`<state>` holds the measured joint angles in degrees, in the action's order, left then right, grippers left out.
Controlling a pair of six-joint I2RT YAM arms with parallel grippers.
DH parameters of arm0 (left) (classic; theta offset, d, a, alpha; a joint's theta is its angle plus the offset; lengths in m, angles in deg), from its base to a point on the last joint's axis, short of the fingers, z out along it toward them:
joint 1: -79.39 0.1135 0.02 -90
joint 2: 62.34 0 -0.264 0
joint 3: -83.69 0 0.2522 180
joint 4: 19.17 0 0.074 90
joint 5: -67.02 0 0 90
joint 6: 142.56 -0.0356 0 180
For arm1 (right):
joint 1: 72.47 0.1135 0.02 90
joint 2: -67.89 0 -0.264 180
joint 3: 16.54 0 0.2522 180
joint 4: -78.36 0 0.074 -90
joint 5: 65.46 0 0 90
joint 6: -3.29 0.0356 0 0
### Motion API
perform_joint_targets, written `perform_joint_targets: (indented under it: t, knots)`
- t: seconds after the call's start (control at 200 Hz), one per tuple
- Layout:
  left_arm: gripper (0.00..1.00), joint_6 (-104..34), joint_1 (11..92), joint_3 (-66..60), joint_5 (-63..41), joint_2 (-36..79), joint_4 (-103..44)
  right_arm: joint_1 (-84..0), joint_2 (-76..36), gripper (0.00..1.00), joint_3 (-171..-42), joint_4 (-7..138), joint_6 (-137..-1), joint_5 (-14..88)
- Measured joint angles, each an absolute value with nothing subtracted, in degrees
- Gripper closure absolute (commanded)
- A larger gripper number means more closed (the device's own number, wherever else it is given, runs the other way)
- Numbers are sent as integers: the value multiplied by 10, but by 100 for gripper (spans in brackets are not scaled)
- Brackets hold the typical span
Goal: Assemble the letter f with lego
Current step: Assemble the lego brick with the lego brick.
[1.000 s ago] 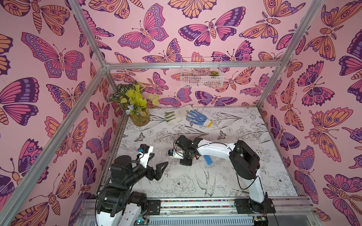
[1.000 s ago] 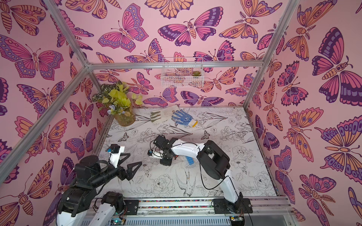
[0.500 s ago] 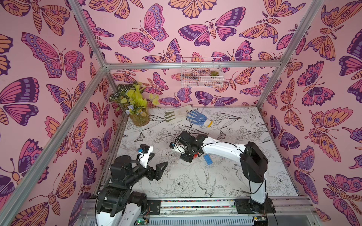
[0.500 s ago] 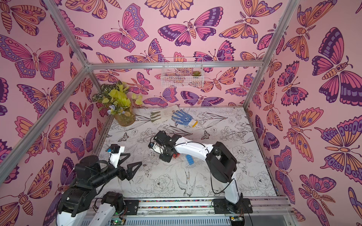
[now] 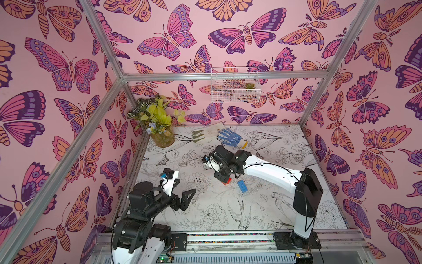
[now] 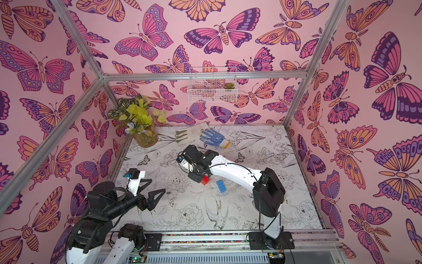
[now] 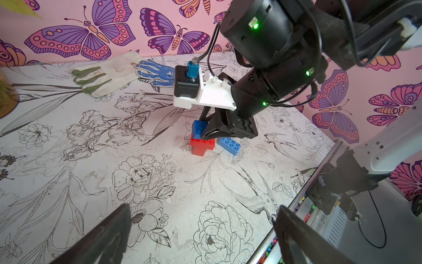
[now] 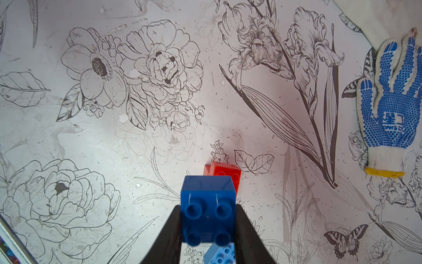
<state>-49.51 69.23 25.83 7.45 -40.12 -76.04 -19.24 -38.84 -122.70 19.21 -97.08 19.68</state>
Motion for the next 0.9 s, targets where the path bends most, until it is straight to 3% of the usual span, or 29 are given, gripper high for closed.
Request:
perform_joint_targets:
  t: [0.901]
  knots:
    - [1,-495,692,258,74,-401,-760,-251,-353,76,-1199,171,-979,272]
